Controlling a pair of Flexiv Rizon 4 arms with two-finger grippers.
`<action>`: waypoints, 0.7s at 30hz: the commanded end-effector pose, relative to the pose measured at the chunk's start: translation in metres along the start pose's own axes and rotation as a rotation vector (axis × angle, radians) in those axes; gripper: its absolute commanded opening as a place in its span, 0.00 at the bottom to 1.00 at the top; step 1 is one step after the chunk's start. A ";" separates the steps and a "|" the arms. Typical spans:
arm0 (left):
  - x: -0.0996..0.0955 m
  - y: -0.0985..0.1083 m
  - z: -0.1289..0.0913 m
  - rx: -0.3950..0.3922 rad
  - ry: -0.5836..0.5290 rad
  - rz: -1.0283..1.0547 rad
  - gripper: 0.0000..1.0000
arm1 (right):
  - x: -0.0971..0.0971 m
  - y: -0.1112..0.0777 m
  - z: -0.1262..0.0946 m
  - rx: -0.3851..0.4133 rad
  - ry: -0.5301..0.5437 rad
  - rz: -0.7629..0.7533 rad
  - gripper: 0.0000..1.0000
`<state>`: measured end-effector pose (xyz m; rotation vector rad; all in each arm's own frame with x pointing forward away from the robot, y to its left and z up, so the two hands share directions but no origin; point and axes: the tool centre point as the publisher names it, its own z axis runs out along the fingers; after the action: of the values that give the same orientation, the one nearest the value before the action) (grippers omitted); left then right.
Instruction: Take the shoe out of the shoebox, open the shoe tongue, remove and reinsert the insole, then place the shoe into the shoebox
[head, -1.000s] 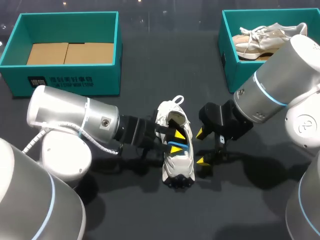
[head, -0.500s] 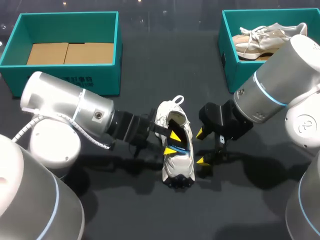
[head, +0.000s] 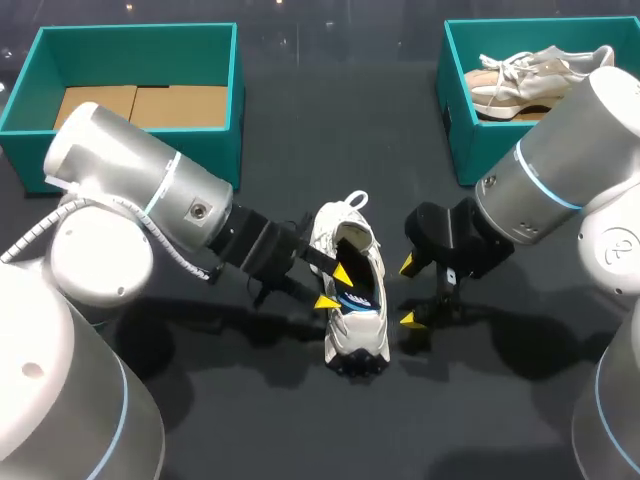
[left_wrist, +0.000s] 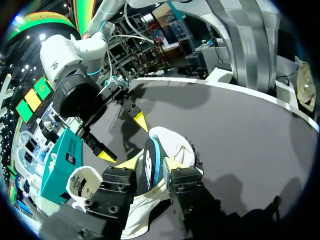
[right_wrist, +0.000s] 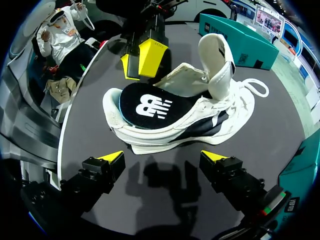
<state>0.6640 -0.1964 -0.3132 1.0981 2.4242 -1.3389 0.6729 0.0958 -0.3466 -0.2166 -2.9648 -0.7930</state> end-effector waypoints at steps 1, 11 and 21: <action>0.000 0.003 -0.017 -0.010 0.066 0.003 0.31 | 0.011 -0.013 -0.024 -0.003 -0.019 0.009 1.00; -0.004 0.014 -0.043 0.011 0.155 0.015 0.30 | 0.012 -0.021 -0.041 0.022 -0.012 0.013 1.00; -0.012 0.019 -0.084 0.016 0.305 0.119 0.27 | 0.012 -0.022 -0.042 0.025 -0.014 0.013 1.00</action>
<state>0.6936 -0.1424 -0.2852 1.4176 2.4597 -1.2694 0.6602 0.0578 -0.3196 -0.2391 -2.9784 -0.7547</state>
